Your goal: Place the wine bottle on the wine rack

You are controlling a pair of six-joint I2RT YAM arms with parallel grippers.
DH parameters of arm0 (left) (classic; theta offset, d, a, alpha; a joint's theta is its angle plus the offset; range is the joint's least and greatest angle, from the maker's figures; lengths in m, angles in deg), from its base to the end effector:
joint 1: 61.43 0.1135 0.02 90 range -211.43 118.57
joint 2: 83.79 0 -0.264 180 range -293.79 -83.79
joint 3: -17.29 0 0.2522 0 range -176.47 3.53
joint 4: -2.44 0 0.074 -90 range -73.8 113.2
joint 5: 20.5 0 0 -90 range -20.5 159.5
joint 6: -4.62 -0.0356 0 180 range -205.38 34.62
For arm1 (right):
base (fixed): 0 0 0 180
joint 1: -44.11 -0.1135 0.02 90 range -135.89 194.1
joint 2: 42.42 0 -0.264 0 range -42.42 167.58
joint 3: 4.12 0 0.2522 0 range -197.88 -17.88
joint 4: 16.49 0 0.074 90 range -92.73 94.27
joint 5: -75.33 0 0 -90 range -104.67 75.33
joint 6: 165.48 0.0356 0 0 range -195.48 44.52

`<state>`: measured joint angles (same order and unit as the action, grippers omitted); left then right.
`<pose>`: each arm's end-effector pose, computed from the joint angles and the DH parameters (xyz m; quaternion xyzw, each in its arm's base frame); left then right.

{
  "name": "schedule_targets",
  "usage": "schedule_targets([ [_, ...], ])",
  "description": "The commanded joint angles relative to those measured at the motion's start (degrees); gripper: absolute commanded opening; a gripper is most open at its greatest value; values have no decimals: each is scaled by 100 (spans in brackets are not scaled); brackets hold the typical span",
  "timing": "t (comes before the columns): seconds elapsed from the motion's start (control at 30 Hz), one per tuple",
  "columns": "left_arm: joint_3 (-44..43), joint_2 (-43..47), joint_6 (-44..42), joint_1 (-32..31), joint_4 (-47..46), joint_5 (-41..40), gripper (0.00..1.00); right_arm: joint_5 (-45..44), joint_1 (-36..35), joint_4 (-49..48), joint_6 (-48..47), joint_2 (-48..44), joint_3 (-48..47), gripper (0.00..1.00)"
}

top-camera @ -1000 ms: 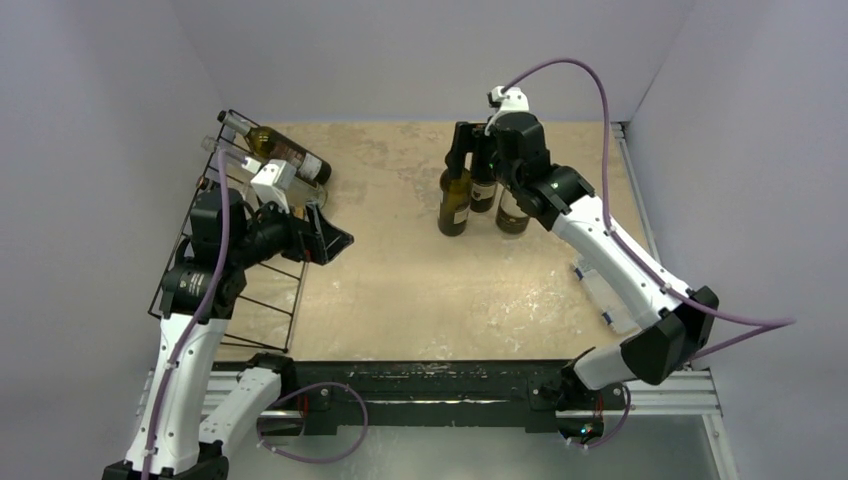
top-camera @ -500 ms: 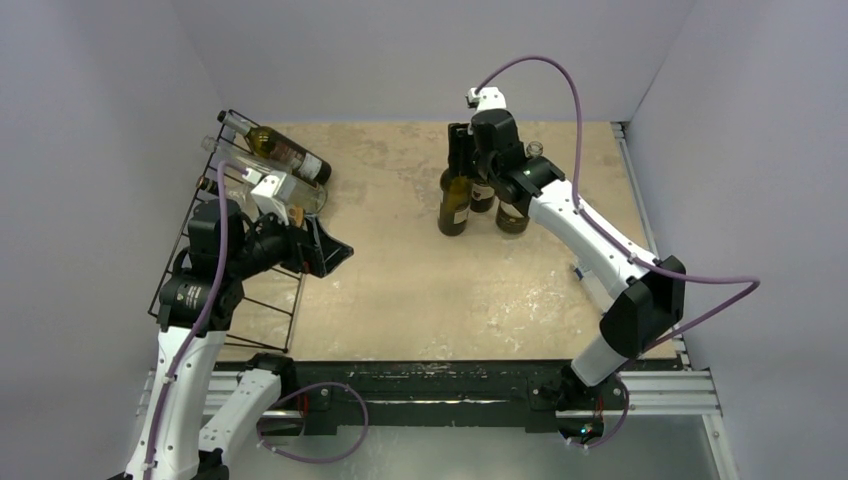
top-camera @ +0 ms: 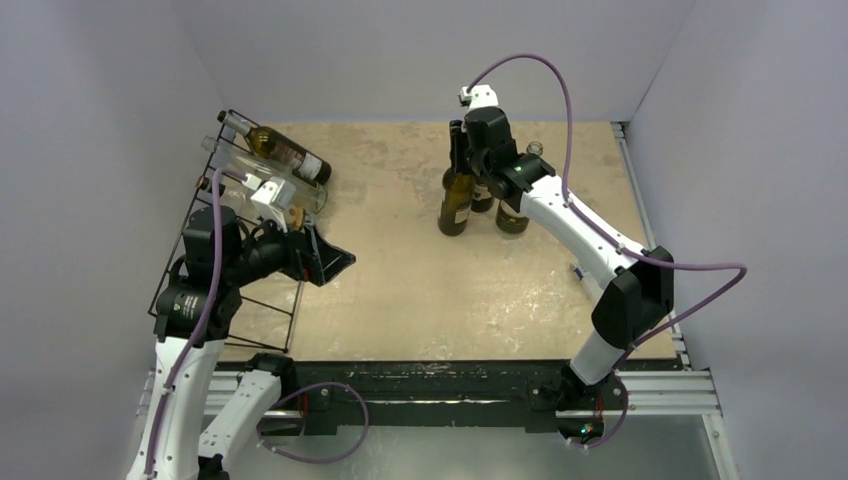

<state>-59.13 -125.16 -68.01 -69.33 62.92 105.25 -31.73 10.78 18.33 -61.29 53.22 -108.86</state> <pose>0.1173 -0.0373 0.3886 0.0970 0.8154 -0.3644 0.4393 0.3335 0.2068 0.3692 -0.0614 0.8388 0.0970 0.5321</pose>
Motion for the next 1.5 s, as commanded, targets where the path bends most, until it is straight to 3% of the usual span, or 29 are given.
schedule_targets([
  [0.0,189,79,283,-23,-417,545,100,2,33,-278,-70,-76,-205,30],
  [0.23,297,66,600,-237,-930,730,99,397,32,-330,12,-410,-90,11],
  [0.37,285,-58,710,-748,-1148,346,99,887,33,-266,184,-682,-33,0],
  [0.7,-44,-743,804,-2328,-1574,-1154,99,2404,34,-139,818,-1488,355,0],
  [1.13,-414,-1256,771,-3229,-2143,-2145,100,4456,29,-690,1939,-2205,1309,0],
  [1.47,-569,-1701,607,-3646,-2137,-2506,100,5378,31,-1318,2579,-2198,1966,0],
])
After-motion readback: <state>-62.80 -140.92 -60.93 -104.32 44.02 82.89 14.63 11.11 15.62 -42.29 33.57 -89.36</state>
